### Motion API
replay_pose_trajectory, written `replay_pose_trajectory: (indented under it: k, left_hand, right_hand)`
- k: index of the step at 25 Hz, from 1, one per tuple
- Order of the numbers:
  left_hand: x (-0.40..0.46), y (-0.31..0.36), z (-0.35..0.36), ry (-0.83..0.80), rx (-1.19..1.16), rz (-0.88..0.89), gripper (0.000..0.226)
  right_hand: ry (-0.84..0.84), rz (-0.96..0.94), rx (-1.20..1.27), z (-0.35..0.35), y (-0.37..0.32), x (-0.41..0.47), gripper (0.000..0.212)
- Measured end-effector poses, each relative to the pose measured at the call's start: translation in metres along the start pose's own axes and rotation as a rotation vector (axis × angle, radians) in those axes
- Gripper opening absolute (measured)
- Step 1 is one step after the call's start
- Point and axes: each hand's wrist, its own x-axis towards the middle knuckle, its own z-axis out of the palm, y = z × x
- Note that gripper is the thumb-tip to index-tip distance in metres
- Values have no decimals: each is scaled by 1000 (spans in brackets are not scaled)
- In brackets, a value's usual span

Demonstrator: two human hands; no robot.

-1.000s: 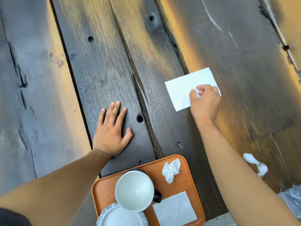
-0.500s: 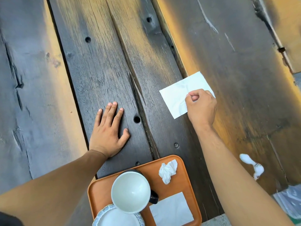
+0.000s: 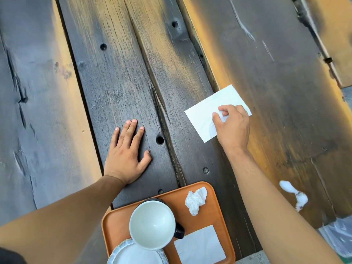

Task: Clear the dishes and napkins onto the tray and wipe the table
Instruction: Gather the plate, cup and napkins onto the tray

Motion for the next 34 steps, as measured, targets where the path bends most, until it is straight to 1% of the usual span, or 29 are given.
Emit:
replay_pose_trajectory:
  k: [4, 8, 11, 13, 15, 18, 20, 21, 23, 25, 26, 29, 31, 34]
  left_hand:
    - [0, 0, 0, 0, -1, 5, 75]
    - [0, 0, 0, 1, -7, 4, 74]
    - [-2, 0, 0, 6, -20, -2, 74]
    - [-2, 0, 0, 5, -29, -2, 74]
    - [0, 0, 0, 2, -44, -3, 74]
    - [-1, 1, 0, 2, -76, 3, 74]
    - [-6, 0, -1, 19, -91, -4, 72]
    - [-5, 1, -1, 43, -105, -2, 68]
    - [6, 3, -5, 139, -182, -42, 51]
    - [36, 17, -12, 208, -330, -67, 35]
    - [52, 29, -15, 188, -390, -39, 32]
    - [95, 68, -20, 41, -493, 37, 27]
    - [107, 86, -19, -34, -529, 1, 25]
    - [112, 103, -20, -34, -594, -81, 30]
  right_hand:
    - [-24, -21, 2, 3, 1, -3, 14]
    - [-97, -97, 28, 7, -3, -18, 8]
    - [-125, -115, 74, 9, -5, -30, 9]
    - [-94, -110, 124, 6, -5, -34, 14]
    - [-33, -77, 146, -1, -1, -39, 18]
    - [39, 61, 150, -12, 9, -52, 19]
    - [31, 121, 139, -15, 14, -61, 20]
    - [35, 142, 130, -15, 16, -64, 21]
    - [28, 158, 98, -11, 20, -66, 24]
    - [48, 143, 81, -6, 21, -67, 25]
    - [62, 133, 81, -4, 21, -68, 25]
    - [108, 83, 94, 0, 17, -73, 22]
    - [130, 107, 94, -1, 14, -73, 23]
    - [103, 195, 36, -3, 8, -72, 38]
